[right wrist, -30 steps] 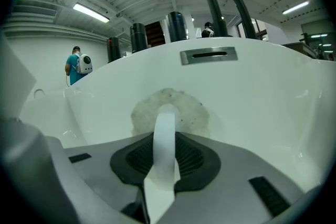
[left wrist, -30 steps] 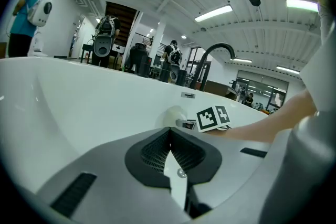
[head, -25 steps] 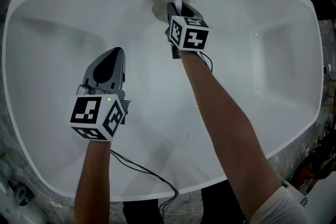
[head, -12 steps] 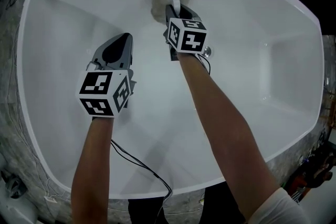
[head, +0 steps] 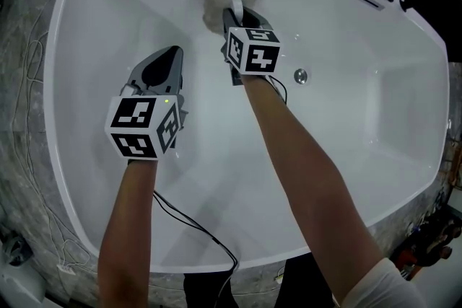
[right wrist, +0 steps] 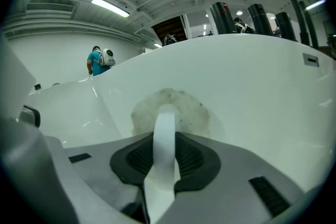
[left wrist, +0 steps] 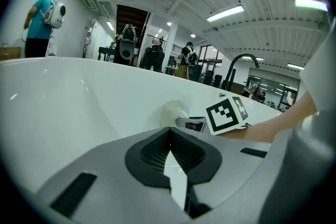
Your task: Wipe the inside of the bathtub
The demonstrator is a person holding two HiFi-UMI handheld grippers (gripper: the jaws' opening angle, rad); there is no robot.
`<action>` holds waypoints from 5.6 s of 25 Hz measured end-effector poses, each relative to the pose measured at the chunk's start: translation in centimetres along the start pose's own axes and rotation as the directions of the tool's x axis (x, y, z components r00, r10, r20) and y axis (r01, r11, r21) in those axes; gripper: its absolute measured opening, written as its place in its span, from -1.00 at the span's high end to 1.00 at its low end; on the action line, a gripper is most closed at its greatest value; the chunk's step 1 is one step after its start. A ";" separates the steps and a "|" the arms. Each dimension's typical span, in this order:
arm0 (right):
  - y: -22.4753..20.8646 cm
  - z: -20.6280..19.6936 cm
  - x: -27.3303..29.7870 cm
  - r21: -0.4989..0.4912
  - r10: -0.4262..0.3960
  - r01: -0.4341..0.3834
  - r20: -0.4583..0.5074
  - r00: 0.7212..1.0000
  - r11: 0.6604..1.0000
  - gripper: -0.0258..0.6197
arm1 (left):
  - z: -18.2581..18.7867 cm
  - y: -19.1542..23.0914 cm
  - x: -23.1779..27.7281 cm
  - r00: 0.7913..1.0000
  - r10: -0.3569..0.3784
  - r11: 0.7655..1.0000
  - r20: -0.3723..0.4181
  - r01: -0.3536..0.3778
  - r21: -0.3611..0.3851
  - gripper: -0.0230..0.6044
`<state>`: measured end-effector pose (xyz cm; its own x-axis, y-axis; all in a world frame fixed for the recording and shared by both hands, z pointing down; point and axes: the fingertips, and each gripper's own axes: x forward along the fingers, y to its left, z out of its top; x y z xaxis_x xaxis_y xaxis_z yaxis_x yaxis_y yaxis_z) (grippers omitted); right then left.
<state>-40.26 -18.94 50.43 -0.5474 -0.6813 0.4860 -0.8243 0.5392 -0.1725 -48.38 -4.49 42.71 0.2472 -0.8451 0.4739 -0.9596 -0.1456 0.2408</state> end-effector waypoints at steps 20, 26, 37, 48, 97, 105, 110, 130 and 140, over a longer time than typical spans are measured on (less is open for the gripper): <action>10.4 -1.9 5.6 -0.039 0.133 -0.134 -0.024 0.991 0.990 0.62 | -1.3 7.2 -2.9 0.998 0.063 0.997 0.031 -0.061 -0.047 0.89; 12.9 -2.6 7.1 -0.055 0.175 -0.177 -0.031 0.984 0.983 0.62 | -1.7 8.5 -3.4 0.997 0.073 0.996 0.038 -0.071 -0.052 0.89; 15.0 -5.6 8.8 -0.097 0.223 -0.228 -0.059 0.973 0.969 0.62 | -4.1 8.5 -2.9 0.997 0.064 0.997 0.029 -0.063 -0.045 0.89; 14.0 -11.3 10.5 -0.090 0.221 -0.232 -0.113 0.969 0.969 0.62 | -7.3 8.1 -1.7 0.998 0.068 0.997 0.007 -0.068 -0.037 0.89; -11.9 -14.8 0.3 -0.108 0.065 -0.082 -0.147 0.987 0.991 0.62 | -7.5 -9.9 6.8 0.999 -0.019 0.999 -0.031 0.020 0.029 0.89; -17.4 -15.8 -1.7 -0.082 0.038 -0.049 -0.134 0.990 0.995 0.62 | -8.6 -13.9 8.0 0.999 -0.012 0.999 -0.048 0.014 0.043 0.89; -20.7 -16.8 -2.8 -0.078 0.025 -0.035 -0.135 0.991 0.996 0.62 | -9.5 -16.4 9.5 0.998 -0.017 0.999 -0.057 0.020 0.051 0.89; -35.4 -18.0 -8.7 -0.083 -0.001 -0.010 -0.139 0.990 0.997 0.62 | -10.3 -30.3 16.8 0.996 -0.061 0.996 -0.071 0.065 0.053 0.89; -41.6 -17.1 -11.5 -0.088 -0.019 0.008 -0.129 0.991 0.996 0.62 | -9.4 -35.6 20.0 0.994 -0.088 0.994 -0.066 0.092 0.063 0.89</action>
<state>2.82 -25.05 66.68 -0.5083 -0.6220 0.5956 -0.8127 0.5752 -0.0929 -7.97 -11.40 51.60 0.3388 -0.7932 0.5059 -0.9393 -0.2546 0.2299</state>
